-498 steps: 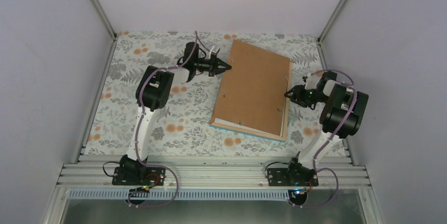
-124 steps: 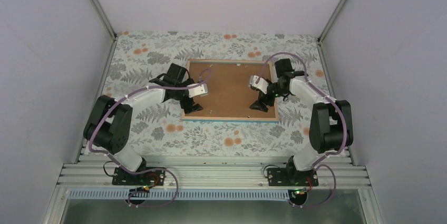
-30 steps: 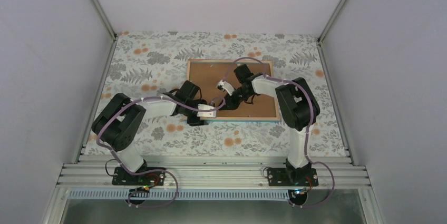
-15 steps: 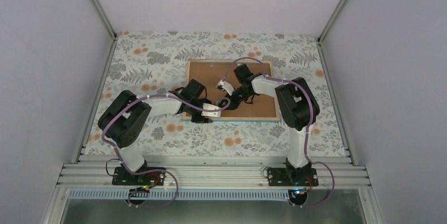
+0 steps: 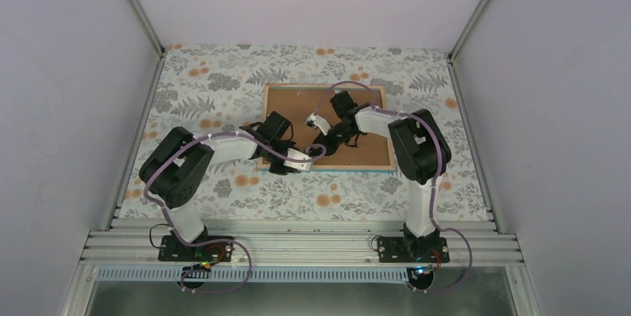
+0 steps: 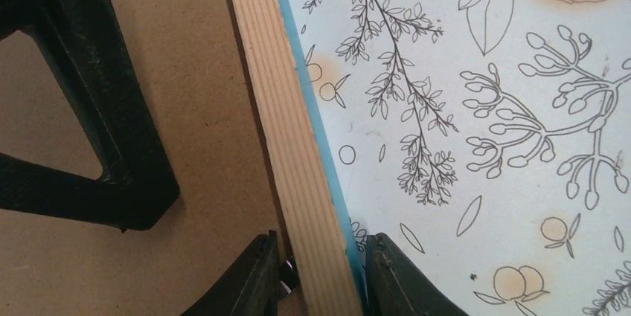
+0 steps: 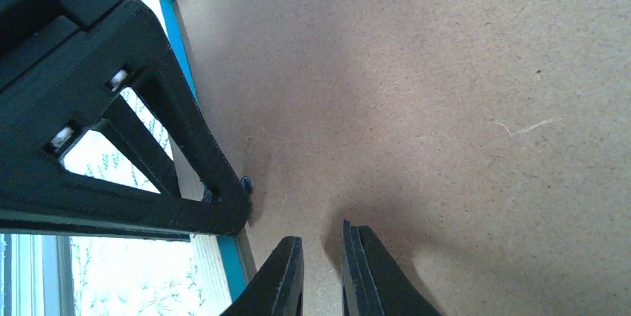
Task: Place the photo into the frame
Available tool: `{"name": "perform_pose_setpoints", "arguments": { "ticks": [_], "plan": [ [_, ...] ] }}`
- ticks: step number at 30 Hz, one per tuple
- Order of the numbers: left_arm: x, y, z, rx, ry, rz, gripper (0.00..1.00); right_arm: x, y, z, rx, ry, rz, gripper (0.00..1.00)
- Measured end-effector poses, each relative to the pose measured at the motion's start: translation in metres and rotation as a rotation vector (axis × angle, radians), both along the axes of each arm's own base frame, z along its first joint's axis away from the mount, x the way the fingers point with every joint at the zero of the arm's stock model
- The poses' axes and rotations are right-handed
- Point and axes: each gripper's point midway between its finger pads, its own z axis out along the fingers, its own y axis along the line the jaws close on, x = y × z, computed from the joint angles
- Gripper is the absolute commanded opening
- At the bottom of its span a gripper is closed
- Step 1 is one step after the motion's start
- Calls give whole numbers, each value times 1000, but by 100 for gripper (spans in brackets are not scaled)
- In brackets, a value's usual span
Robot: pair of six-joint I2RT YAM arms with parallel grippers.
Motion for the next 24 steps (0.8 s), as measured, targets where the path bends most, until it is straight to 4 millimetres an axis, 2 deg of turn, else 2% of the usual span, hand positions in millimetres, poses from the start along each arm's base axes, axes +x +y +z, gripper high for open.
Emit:
{"name": "perform_pose_setpoints", "arguments": {
  "ticks": [9,12,15,18,21,24],
  "plan": [
    [-5,5,0,21,-41,-82,27,-3,2,1,18,8,8,17],
    [-5,5,1,22,-46,-88,54,-3,2,2,21,3,12,22],
    [-12,10,-1,29,-22,-95,64,-6,0,5,17,-28,32,32],
    [-17,19,0,36,-10,-85,64,-12,-10,10,-14,-75,51,41],
    [-21,30,0,46,3,-68,61,-13,-28,21,-44,-109,47,42],
    [-20,37,0,46,15,-55,60,-6,-44,33,-51,-140,26,42]
  ]
}}
